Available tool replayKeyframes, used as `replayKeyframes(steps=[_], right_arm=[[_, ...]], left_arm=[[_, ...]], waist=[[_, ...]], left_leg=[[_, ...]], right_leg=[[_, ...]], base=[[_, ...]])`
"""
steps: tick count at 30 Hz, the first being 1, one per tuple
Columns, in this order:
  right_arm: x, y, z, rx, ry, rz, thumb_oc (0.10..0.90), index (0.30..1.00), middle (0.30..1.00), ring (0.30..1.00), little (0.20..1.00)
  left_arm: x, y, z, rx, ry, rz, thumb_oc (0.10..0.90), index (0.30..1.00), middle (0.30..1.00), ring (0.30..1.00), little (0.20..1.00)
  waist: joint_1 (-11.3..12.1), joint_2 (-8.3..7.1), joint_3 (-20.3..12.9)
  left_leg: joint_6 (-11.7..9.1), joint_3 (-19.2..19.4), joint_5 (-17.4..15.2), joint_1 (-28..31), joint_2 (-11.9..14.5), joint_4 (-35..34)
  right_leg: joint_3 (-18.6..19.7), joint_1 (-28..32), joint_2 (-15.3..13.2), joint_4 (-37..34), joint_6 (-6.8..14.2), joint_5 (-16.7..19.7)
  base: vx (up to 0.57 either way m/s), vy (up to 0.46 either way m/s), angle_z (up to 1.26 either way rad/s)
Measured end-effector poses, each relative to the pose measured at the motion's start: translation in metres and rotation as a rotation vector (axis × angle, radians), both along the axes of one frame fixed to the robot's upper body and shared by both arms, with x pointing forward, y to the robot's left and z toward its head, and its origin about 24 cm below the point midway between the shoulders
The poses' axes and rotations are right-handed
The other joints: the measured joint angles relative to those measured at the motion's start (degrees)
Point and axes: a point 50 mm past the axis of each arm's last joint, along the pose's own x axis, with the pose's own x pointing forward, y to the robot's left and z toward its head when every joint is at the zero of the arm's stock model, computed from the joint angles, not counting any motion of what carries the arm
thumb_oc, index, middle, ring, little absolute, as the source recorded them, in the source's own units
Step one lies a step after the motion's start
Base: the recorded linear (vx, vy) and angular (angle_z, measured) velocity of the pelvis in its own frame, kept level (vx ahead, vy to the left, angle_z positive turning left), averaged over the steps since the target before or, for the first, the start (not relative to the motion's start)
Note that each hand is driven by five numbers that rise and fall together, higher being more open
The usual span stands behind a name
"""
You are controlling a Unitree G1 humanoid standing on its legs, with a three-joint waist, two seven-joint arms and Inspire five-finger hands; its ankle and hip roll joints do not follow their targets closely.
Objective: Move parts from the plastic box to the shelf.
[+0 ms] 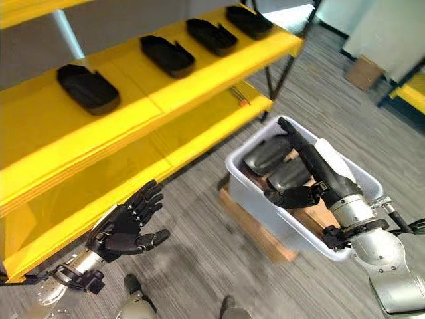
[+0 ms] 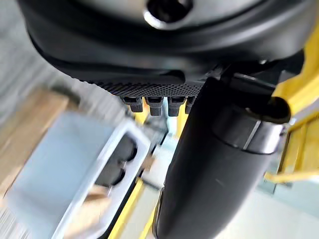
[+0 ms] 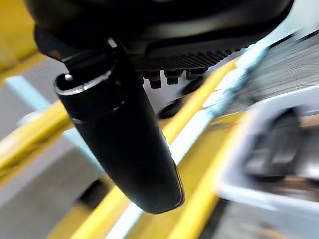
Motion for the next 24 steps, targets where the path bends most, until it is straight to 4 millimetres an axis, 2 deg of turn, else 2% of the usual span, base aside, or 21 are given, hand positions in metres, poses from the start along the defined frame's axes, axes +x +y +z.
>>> replayKeyframes(steps=[1, 2, 3, 4, 5, 6, 7, 9, 10, 11, 12, 13, 14, 18, 19, 21, 23, 24], right_arm=[[0.005, 0.003, -0.002, -0.020, -0.015, -0.007, 0.900, 1.000, 1.000, 1.000, 1.000], [0.015, 0.009, -0.001, -0.031, -0.032, 0.007, 0.900, 1.000, 1.000, 1.000, 1.000], [0.023, 0.009, 0.004, -0.046, -0.063, -0.001, 0.900, 1.000, 1.000, 1.000, 1.000], [0.033, 0.007, 0.011, -0.067, -0.093, -0.043, 0.900, 1.000, 1.000, 1.000, 1.000], [0.034, 0.001, 0.006, -0.054, -0.102, -0.105, 0.900, 1.000, 1.000, 1.000, 1.000], [0.034, -0.003, -0.001, -0.054, -0.089, -0.134, 0.900, 1.000, 1.000, 1.000, 1.000], [0.035, -0.004, -0.009, -0.031, -0.086, -0.162, 0.900, 1.000, 1.000, 1.000, 1.000], [0.034, -0.005, -0.013, -0.030, -0.094, -0.181, 0.900, 1.000, 1.000, 1.000, 1.000], [0.036, 0.001, -0.014, -0.028, -0.109, -0.157, 0.900, 1.000, 1.000, 1.000, 1.000], [0.046, 0.025, -0.012, -0.025, -0.148, -0.058, 0.900, 1.000, 1.000, 1.000, 1.000], [0.047, 0.030, -0.013, -0.039, -0.153, -0.029, 0.900, 1.000, 1.000, 1.000, 1.000], [0.048, 0.033, -0.015, -0.052, -0.149, -0.011, 0.900, 1.000, 1.000, 1.000, 1.000], [0.050, 0.031, -0.019, -0.075, -0.136, -0.017, 0.900, 1.000, 1.000, 1.000, 1.000], [0.063, 0.029, -0.017, -0.087, -0.138, -0.058, 0.900, 1.000, 1.000, 1.000, 1.000], [0.068, 0.034, -0.017, -0.095, -0.143, -0.053, 0.900, 1.000, 1.000, 1.000, 1.000], [0.073, 0.047, -0.016, -0.110, -0.152, -0.007, 0.900, 1.000, 1.000, 1.000, 1.000], [0.073, 0.048, -0.017, -0.112, -0.148, -0.002, 0.900, 1.000, 1.000, 1.000, 1.000], [0.072, 0.048, -0.019, -0.107, -0.146, -0.004, 0.900, 1.000, 1.000, 1.000, 1.000]], left_arm=[[0.001, 0.001, 0.002, 0.002, -0.014, 0.018, 0.900, 1.000, 1.000, 1.000, 1.000], [0.002, 0.003, 0.004, 0.003, -0.027, 0.046, 0.900, 1.000, 1.000, 1.000, 1.000], [0.009, 0.000, 0.008, 0.007, -0.049, 0.039, 0.900, 1.000, 1.000, 1.000, 1.000], [0.018, -0.007, 0.014, -0.002, -0.075, 0.031, 0.900, 1.000, 1.000, 1.000, 1.000], [0.030, -0.013, 0.025, -0.004, -0.132, 0.005, 0.900, 1.000, 1.000, 1.000, 1.000], [0.039, -0.015, 0.038, 0.005, -0.190, -0.015, 0.900, 1.000, 1.000, 1.000, 1.000], [0.043, -0.014, 0.042, 0.032, -0.200, -0.033, 0.900, 1.000, 1.000, 1.000, 1.000], [0.042, -0.012, 0.041, 0.051, -0.192, -0.045, 0.900, 1.000, 1.000, 1.000, 1.000], [0.037, -0.010, 0.036, 0.051, -0.170, -0.037, 0.900, 1.000, 1.000, 1.000, 1.000], [0.028, -0.002, 0.023, 0.056, -0.112, 0.014, 0.900, 1.000, 1.000, 1.000, 1.000], [0.028, -0.003, 0.016, 0.055, -0.083, 0.018, 0.900, 1.000, 1.000, 1.000, 1.000], [0.028, -0.005, 0.011, 0.064, -0.063, 0.020, 0.900, 1.000, 1.000, 1.000, 1.000], [0.029, -0.007, 0.012, 0.080, -0.070, 0.017, 0.900, 1.000, 1.000, 1.000, 1.000], [0.047, -0.015, 0.028, 0.045, -0.145, 0.039, 0.900, 1.000, 1.000, 1.000, 1.000], [0.053, -0.018, 0.032, 0.029, -0.175, 0.047, 0.900, 1.000, 1.000, 1.000, 1.000], [0.060, -0.024, 0.042, 0.001, -0.223, 0.060, 0.900, 1.000, 1.000, 1.000, 1.000], [0.061, -0.025, 0.042, -0.012, -0.232, 0.081, 0.900, 1.000, 1.000, 1.000, 1.000], [0.062, -0.024, 0.042, -0.002, -0.232, 0.092, 0.900, 1.000, 1.000, 1.000, 1.000]], waist=[[-0.2, -0.61, 0.3], [0.8, -1.48, 0.5], [0.8, -2.05, 1.0], [-0.3, 0.25, 1.7], [-2.4, 1.12, 1.8], [-2.9, -0.30, 2.3], [-2.5, -0.89, 2.4], [-2.3, -0.32, 2.6], [-1.3, 0.70, 3.1], [1.7, 1.13, 3.4], [1.5, 1.55, 3.7], [0.6, 1.96, 3.8], [-0.4, 2.18, 3.7], [-0.4, 2.70, 3.8], [-0.1, 2.74, 3.7], [-0.3, 3.77, 3.7], [-0.2, 4.07, 3.7], [-0.4, 3.31, 3.7]], left_leg=[[0.0, -4.4, -0.5, -0.2, 0.0, 2.7], [-0.8, -9.3, -3.3, -0.1, -0.9, 3.9], [-4.5, -15.5, -12.5, 2.2, -5.6, -0.1], [-5.0, -16.5, -14.2, 5.4, -9.1, -4.1], [-5.9, -14.3, -17.2, 6.0, -8.5, -5.6], [-5.8, -12.6, -17.6, 5.9, -9.7, -5.9], [-5.4, -11.7, -17.6, 5.8, -10.5, -5.9], [-5.0, -10.7, -17.8, 6.3, -11.5, -5.9], [-4.9, -7.1, -17.7, 8.4, -11.1, -6.7], [-5.4, 1.8, -18.9, 13.5, -9.3, -7.3], [-5.4, 3.3, -19.2, 15.0, -9.1, -6.9], [-5.4, 4.0, -19.7, 15.9, -8.8, -6.4], [-4.2, 3.9, -20.5, 16.0, -7.9, -5.3], [-3.1, 2.4, -20.8, 14.2, -5.7, -1.4], [-3.1, 2.2, -20.8, 13.7, -5.4, -0.2], [-2.9, 2.3, -20.6, 13.8, -4.6, 0.5], [-3.3, 2.3, -20.1, 13.7, -4.4, 1.6], [-4.4, 2.3, -19.5, 11.5, -3.7, 5.8]], right_leg=[[3.4, -2.6, -0.2, 2.0, -0.1, 0.2], [6.9, -5.4, -0.6, 4.4, -0.5, 0.6], [10.2, -7.3, -2.0, 4.4, 0.1, 1.4], [12.2, -8.1, -0.9, 4.2, 0.7, 2.4], [12.1, -8.7, -1.0, 4.1, 2.1, 2.5], [12.9, -9.3, -2.2, 2.8, 2.8, 4.0], [13.2, -9.3, -3.0, 1.1, 2.9, 5.3], [13.2, -9.2, -4.1, -0.7, 3.3, 6.6], [11.0, -10.8, -3.8, 0.5, 3.3, 8.7], [-1.5, -14.2, -4.6, 3.2, -1.5, 9.9], [-5.5, -12.9, -6.2, 3.8, -1.9, 10.2], [-7.7, -12.4, -6.1, 4.7, -1.8, 10.0], [-7.5, -12.3, -5.1, 5.6, -2.2, 9.0], [-6.5, -15.6, -4.1, 11.6, -3.7, 5.4], [-5.6, -17.0, -4.4, 14.5, -4.3, 3.7], [-5.4, -19.3, -4.7, 20.2, -5.1, -0.3], [-5.8, -20.7, -5.6, 25.8, -5.4, -3.8], [-5.2, -21.5, -6.2, 28.9, -6.0, -6.3]], base=[[-0.08, 0.030, -1.67], [0.03, 0.012, -1.73], [0.04, 0.006, -1.82], [0.00, 0.019, -1.08], [0.00, 0.022, -0.66], [0.00, 0.020, -0.29], [0.04, 0.007, -0.43], [0.07, -0.019, -0.48], [0.16, -0.183, -2.00], [0.17, -0.236, -2.22], [0.13, -0.271, -1.94], [0.08, -0.243, -0.51], [0.08, -0.241, -0.29], [0.06, -0.199, -0.13], [0.07, -0.148, -0.05], [0.16, -0.246, 0.00], [0.10, -0.262, 0.17], [0.08, -0.030, 0.53]])
